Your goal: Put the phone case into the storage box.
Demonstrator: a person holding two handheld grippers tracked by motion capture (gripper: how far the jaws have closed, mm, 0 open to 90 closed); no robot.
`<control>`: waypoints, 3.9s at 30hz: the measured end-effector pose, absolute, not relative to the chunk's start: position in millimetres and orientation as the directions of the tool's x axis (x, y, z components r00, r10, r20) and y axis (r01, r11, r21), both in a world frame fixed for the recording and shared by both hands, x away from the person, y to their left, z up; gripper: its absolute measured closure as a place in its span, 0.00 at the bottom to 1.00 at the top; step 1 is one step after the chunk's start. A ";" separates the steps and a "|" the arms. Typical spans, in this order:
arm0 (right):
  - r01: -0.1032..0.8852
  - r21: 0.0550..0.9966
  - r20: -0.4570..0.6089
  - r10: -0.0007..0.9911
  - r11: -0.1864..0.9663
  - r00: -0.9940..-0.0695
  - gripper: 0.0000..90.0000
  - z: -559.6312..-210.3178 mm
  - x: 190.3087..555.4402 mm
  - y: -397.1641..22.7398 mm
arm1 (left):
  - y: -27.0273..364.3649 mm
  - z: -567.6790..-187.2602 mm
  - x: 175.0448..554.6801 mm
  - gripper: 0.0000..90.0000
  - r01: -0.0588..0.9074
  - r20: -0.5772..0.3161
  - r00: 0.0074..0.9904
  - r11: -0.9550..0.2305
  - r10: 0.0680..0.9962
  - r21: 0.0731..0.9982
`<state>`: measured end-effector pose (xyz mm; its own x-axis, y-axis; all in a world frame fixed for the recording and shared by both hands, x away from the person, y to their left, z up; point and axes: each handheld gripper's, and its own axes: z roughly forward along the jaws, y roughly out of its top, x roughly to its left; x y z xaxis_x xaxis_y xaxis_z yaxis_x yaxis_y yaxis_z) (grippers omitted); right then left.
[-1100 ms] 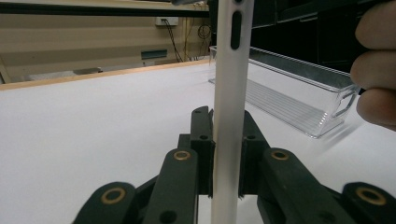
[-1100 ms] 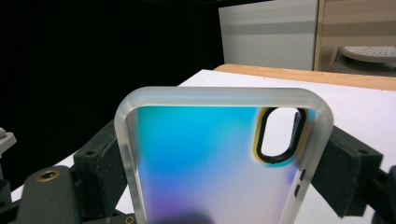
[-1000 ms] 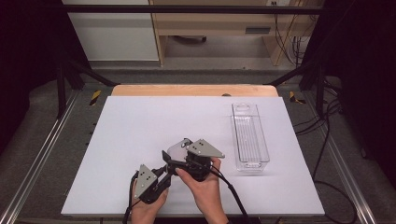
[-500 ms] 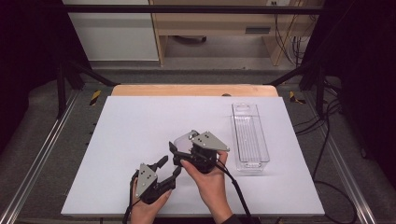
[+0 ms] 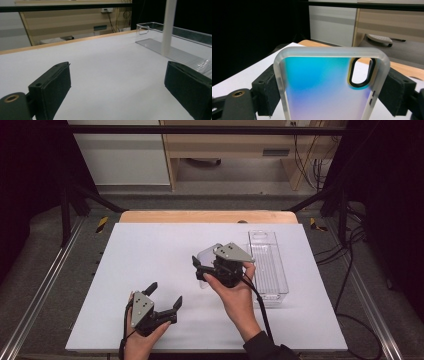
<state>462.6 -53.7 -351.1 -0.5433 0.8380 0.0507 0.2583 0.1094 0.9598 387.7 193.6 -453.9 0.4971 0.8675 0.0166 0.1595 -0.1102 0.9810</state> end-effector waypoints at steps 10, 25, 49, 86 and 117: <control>0.271 0.961 0.089 0.860 0.059 -0.503 0.19 -334.6 474.9 -84.8 | 222.3 -454.5 383.8 0.04 0.159 0.003 0.447 -0.083 0.894 0.984; 0.288 0.957 0.119 0.871 0.027 -0.476 0.19 -328.9 482.6 -104.1 | 226.7 -455.4 385.9 0.04 0.143 -0.006 0.458 -0.067 0.889 0.987; 0.291 0.957 0.136 0.881 0.001 -0.452 0.19 -317.5 491.9 -125.0 | 230.4 -456.7 387.4 0.04 0.159 -0.022 0.453 -0.056 0.891 0.986; 0.265 0.964 0.057 0.960 0.018 -0.275 0.20 -294.1 548.6 -191.2 | 235.3 -460.9 391.5 0.04 0.182 -0.050 0.450 -0.037 0.892 0.983; 0.355 0.935 0.041 0.992 0.006 -0.123 0.20 -342.7 618.4 -200.7 | 236.6 -461.1 392.5 0.04 0.173 -0.033 0.461 -0.053 0.887 0.983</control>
<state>618.4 -200.7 -342.7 -0.1234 0.9915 0.0409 0.3554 0.0057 0.9347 392.5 236.6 -461.1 0.4612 0.8867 -0.0328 0.1728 -0.0535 0.9835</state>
